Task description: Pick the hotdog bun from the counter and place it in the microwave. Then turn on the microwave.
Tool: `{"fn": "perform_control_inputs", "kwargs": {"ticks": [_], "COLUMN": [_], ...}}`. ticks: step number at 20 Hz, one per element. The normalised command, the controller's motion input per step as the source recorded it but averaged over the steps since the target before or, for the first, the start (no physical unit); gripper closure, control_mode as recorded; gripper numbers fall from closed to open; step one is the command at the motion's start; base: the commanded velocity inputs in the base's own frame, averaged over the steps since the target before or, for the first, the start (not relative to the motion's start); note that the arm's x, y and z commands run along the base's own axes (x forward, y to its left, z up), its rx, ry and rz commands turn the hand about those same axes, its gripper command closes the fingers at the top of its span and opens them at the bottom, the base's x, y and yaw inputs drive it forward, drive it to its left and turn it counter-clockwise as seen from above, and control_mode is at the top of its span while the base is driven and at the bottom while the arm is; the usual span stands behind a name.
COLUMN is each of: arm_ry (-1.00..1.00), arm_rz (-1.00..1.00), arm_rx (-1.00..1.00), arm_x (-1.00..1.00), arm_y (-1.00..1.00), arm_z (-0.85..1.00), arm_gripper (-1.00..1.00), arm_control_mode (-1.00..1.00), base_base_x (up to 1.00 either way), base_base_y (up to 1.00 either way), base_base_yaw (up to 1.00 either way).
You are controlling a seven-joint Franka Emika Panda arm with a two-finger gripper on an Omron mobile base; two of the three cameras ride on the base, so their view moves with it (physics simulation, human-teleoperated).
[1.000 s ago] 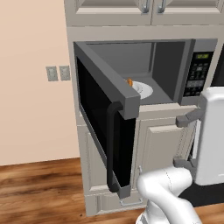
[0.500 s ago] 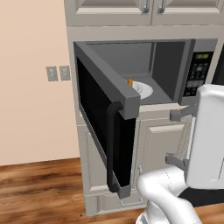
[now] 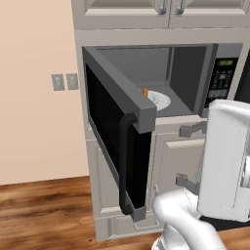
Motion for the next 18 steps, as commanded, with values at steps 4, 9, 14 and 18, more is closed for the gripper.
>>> {"fn": "perform_control_inputs", "kwargs": {"ticks": [4,9,14,18], "arm_ry": [-0.01,-0.03,0.00,0.00], "arm_rz": [-0.10,-0.11,-0.14,-0.15], "arm_rx": [0.06,0.04,0.00,0.00], "arm_x": [0.03,0.10,0.25,0.28], "arm_y": [0.25,0.23,0.23,0.23], "arm_z": [-0.39,-0.37,-0.37,-0.35], "arm_gripper": [-1.00,-1.00,-1.00,-1.00], "arm_control_mode": [-1.00,-1.00,-1.00,-1.00], "base_base_x": [0.00,0.00,0.00,0.00], "base_base_y": [0.00,0.00,0.00,0.00], "base_base_yaw": [0.00,0.00,0.00,0.00]}}
